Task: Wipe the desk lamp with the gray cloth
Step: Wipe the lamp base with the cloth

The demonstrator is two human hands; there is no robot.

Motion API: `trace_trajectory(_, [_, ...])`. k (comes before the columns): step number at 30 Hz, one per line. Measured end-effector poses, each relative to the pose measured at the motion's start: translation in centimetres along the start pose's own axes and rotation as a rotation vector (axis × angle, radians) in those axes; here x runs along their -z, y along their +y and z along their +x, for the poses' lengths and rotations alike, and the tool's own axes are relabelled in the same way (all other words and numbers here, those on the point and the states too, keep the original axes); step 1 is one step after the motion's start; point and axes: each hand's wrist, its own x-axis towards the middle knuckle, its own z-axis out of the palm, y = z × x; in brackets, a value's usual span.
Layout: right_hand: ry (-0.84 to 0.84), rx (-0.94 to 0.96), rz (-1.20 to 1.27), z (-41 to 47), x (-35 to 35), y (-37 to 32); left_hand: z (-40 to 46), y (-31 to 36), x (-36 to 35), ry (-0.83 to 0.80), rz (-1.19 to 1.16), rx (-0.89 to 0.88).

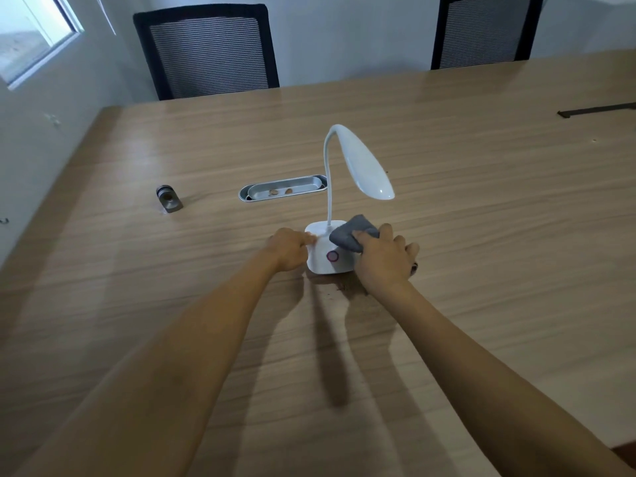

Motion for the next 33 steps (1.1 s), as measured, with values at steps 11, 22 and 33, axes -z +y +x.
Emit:
trace_trajectory(11, [0.045, 0.193, -0.111, -3.2, -1.6, 0.0, 0.2, -1.0, 0.8, 0.115, -0.075, -0.052])
trace_trajectory(22, [0.037, 0.455, -0.211, 0.3, -3.9, -2.2, 2.3, -5.1, 0.2, 0.006, 0.212, -0.238])
trace_trajectory(33, [0.169, 0.433, -0.202, 1.5, -1.7, -3.2, 1.9, -5.8, -0.5, 0.051, 0.383, -0.235])
